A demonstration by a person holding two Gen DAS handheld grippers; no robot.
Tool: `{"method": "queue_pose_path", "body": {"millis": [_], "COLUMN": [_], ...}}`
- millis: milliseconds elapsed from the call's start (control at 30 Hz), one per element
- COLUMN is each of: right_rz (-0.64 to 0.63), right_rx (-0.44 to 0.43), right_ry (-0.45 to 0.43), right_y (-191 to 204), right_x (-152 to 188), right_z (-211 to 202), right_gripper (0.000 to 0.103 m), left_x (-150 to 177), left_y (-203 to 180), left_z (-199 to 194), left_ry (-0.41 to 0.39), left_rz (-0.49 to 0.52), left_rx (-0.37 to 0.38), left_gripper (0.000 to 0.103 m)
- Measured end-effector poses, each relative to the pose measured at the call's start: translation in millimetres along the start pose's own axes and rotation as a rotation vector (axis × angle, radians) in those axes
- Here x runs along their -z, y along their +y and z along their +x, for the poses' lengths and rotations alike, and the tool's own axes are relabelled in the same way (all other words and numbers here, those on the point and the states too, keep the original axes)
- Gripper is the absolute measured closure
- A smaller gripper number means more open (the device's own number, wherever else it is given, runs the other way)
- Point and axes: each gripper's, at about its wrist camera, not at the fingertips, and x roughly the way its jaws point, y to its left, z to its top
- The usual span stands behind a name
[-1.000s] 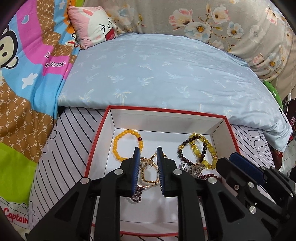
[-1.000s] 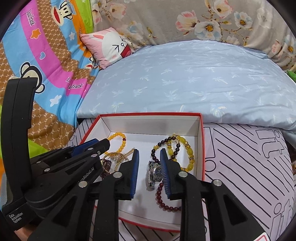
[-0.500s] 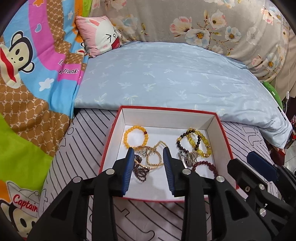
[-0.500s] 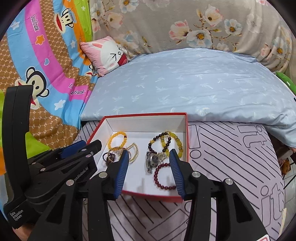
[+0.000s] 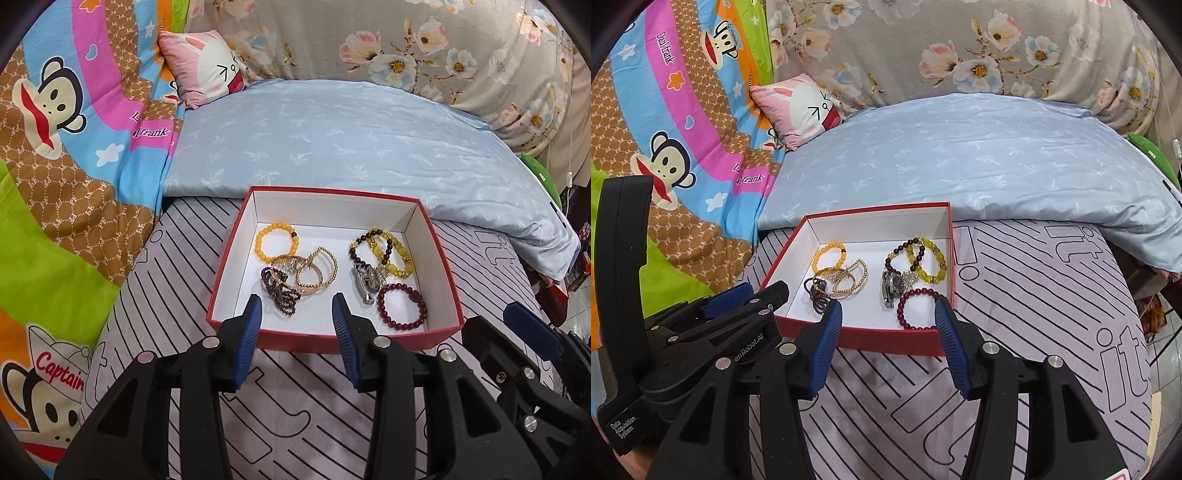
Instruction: Organize jewelry
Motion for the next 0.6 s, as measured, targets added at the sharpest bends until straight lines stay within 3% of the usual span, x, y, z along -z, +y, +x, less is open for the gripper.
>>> {"method": "queue_pose_path", "body": {"millis": [167, 600], "right_rz": [-0.001, -0.014], "right_rx": [0.009, 0.045], "right_ry": [0.002, 0.014], "right_y": [1.5, 6.1], "right_x": [5.8, 14.9], "right_z": [-4.6, -6.7], "right_gripper": [0.051, 0.051], "left_x": [6.2, 17.1], "left_y": [0.6, 3.4], "left_z": [-2.6, -2.2], "left_ry": [0.005, 0.025], "left_rz": [-0.003, -0.012], "left_rx": [-0.014, -0.033], "left_gripper": [0.058, 0.053]}}
